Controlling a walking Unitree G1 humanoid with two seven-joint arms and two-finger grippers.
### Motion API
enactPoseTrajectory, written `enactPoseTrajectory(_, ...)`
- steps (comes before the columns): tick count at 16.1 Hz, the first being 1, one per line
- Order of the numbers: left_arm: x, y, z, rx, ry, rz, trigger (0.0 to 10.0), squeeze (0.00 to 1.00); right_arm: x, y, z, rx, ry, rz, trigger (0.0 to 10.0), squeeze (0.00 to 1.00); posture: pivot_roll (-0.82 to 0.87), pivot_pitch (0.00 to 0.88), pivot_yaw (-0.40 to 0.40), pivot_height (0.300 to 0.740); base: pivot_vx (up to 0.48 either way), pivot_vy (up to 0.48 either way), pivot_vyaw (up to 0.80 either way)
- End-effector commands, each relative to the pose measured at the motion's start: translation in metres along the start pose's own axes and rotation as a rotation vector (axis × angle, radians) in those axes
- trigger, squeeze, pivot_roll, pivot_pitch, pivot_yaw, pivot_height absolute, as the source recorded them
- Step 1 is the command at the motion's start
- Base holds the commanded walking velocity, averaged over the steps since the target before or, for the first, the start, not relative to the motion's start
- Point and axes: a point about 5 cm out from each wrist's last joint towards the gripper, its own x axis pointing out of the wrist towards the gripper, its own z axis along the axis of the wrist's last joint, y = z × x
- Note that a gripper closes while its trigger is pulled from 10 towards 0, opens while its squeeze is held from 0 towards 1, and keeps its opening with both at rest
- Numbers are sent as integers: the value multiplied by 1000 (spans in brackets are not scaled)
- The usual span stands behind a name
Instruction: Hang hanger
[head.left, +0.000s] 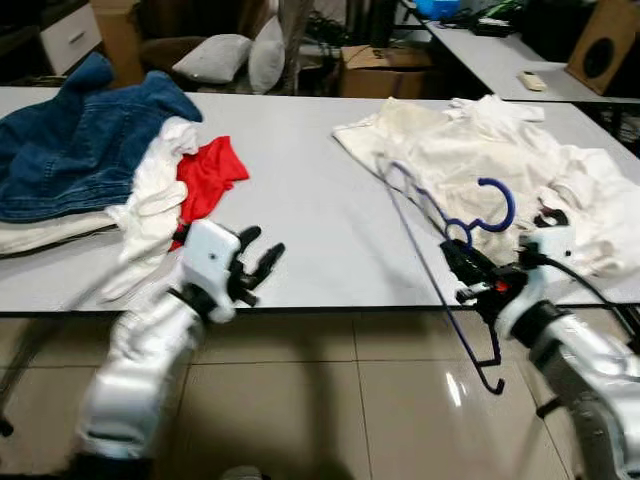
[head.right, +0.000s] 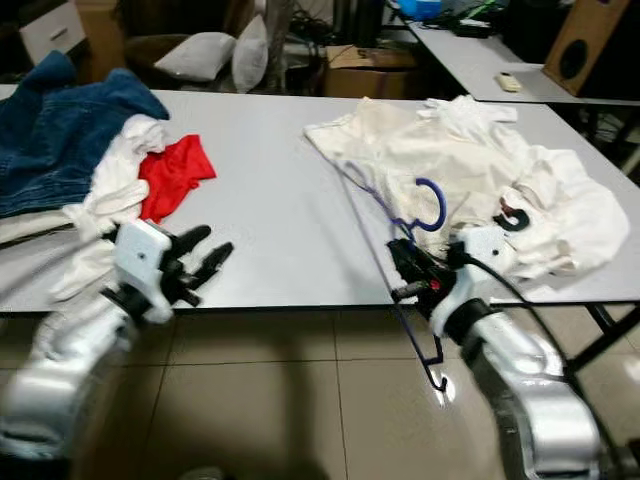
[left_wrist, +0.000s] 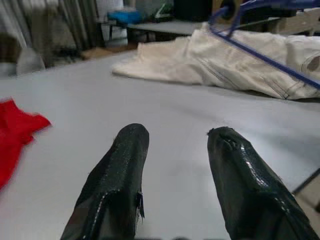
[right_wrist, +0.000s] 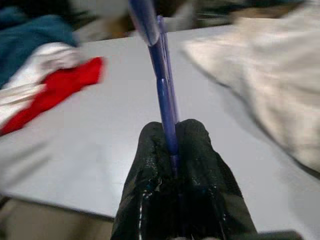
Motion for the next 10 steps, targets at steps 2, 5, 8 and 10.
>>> enactPoseTrajectory(2,0,-5,6,10,-7,49,10000,0,-5,0,0,-1,14,-91,10000,0,-42,21,-11,740,0,396,0)
enactPoseTrajectory(5,5,-10,1,9,6,66,10000,0,-11,0,-1,-7,-50,-225,10000,0,-55,0,-4,740,0,461,0)
enactPoseTrajectory(8,13,2,7,-3,-3,143,10000,0,-7,8,-15,54,2,-187,10000,0,-32,0,4,740,0,480,0)
enactPoseTrajectory(10,13,6,9,19,2,153,10000,0,-2,15,-19,66,6,-171,10000,0,-5,0,5,740,0,480,0)
